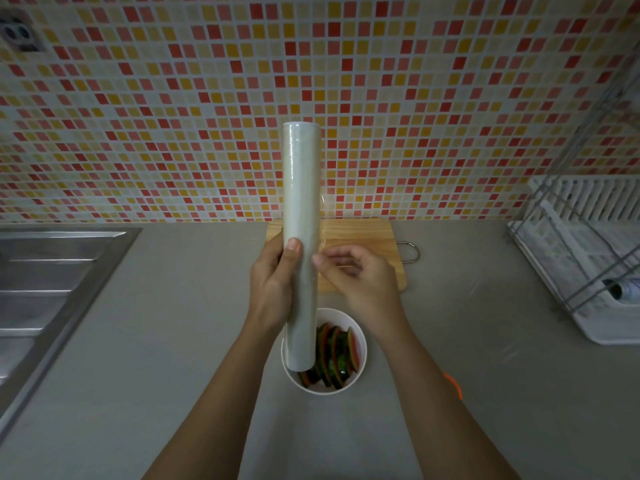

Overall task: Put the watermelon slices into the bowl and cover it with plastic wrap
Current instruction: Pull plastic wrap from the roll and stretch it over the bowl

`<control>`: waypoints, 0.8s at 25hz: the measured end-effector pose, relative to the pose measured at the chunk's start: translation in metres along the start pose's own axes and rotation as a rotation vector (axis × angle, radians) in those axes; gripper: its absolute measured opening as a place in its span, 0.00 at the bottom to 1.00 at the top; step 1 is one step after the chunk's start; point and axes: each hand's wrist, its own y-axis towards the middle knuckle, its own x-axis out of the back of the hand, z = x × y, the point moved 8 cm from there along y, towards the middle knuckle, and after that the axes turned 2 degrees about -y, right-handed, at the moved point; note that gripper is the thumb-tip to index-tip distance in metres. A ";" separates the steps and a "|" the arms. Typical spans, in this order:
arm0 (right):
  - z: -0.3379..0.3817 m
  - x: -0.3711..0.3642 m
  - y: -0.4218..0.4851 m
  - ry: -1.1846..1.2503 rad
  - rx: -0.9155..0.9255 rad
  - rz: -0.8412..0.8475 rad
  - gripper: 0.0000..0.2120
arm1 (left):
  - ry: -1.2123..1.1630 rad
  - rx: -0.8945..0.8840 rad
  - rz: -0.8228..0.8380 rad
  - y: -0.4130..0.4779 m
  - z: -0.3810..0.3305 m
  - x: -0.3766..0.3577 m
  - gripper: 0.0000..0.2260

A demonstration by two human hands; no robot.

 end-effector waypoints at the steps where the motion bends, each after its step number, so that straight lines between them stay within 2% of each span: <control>1: 0.006 0.000 0.000 -0.032 0.031 -0.011 0.03 | -0.002 -0.011 0.011 0.000 -0.001 -0.001 0.16; 3: 0.010 0.008 0.002 -0.062 0.082 -0.062 0.06 | -0.012 -0.024 0.013 0.002 -0.006 -0.002 0.14; 5: 0.007 0.017 0.001 -0.055 0.077 -0.105 0.04 | -0.039 -0.030 0.019 0.004 -0.009 -0.004 0.13; 6: 0.004 0.017 -0.001 -0.028 0.053 -0.095 0.02 | -0.056 -0.022 0.018 0.005 -0.010 -0.005 0.13; 9: -0.004 0.005 -0.012 -0.031 -0.015 0.005 0.09 | -0.104 0.001 0.019 0.009 -0.012 -0.007 0.14; 10: -0.005 0.002 -0.014 -0.061 -0.002 0.028 0.06 | -0.104 0.000 0.023 0.010 -0.012 -0.008 0.14; 11: -0.003 0.002 -0.014 -0.087 0.016 0.035 0.04 | -0.103 0.000 0.025 0.011 -0.013 -0.009 0.14; 13: -0.003 0.011 -0.011 -0.138 0.049 0.009 0.08 | -0.129 0.014 0.021 0.013 -0.013 -0.008 0.13; 15: -0.008 0.019 -0.010 -0.152 0.015 0.001 0.07 | -0.133 0.026 0.018 0.016 -0.012 -0.008 0.13; 16: -0.013 0.018 -0.011 -0.132 -0.033 0.037 0.05 | -0.116 0.028 0.018 0.017 -0.012 -0.009 0.13; 18: -0.022 0.007 -0.018 -0.126 -0.111 0.153 0.09 | -0.087 0.034 0.011 0.019 -0.013 -0.011 0.14; 20: -0.025 -0.003 -0.024 -0.140 -0.116 0.219 0.08 | -0.074 0.046 0.010 0.020 -0.013 -0.011 0.14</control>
